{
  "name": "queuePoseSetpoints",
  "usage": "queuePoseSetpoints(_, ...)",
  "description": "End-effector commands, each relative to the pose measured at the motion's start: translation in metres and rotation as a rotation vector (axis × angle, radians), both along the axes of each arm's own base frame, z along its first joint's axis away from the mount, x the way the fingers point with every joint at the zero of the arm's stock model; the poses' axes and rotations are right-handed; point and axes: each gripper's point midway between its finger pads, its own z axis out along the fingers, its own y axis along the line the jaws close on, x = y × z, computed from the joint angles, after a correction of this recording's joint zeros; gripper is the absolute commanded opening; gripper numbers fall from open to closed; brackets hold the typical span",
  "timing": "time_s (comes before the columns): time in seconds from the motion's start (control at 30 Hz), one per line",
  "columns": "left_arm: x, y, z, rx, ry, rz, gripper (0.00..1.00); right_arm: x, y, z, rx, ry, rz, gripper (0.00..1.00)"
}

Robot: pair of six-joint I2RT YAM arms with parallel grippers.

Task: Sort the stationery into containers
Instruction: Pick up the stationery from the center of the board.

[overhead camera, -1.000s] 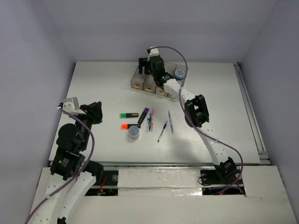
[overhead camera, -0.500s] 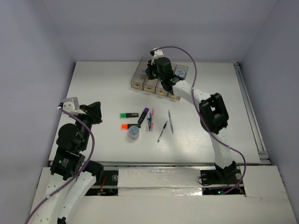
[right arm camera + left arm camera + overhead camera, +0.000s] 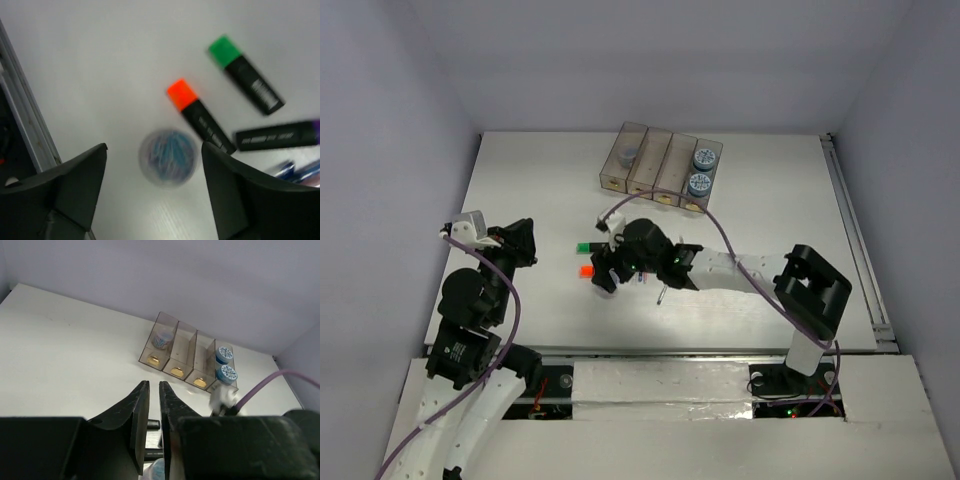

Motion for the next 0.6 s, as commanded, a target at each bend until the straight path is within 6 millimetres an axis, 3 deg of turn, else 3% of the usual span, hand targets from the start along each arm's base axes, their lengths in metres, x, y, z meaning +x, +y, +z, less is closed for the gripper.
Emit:
queuePoseSetpoints(0.0, -0.003, 0.001, 0.019, -0.02, -0.064, -0.004, 0.12, -0.019, -0.01, 0.007, -0.023, -0.026, -0.001, 0.84)
queuePoseSetpoints(0.07, -0.002, 0.0, 0.019, -0.02, -0.063, -0.006, 0.14, -0.026, -0.016, -0.005, -0.071, -0.012, -0.022, 0.89)
queuePoseSetpoints(0.23, -0.001, -0.002, 0.017, -0.017, -0.059, -0.013, 0.16, -0.023, -0.025, -0.035, -0.176, -0.02, -0.072, 0.9)
queuePoseSetpoints(0.37, -0.002, -0.002, 0.017, -0.017, -0.061, -0.018, 0.16, -0.034, -0.015, -0.042, -0.199, -0.012, -0.026, 0.9)
queuePoseSetpoints(0.57, -0.003, -0.002, 0.019, -0.018, -0.067, -0.019, 0.17, -0.028, -0.006, -0.046, -0.213, -0.036, -0.031, 0.88)
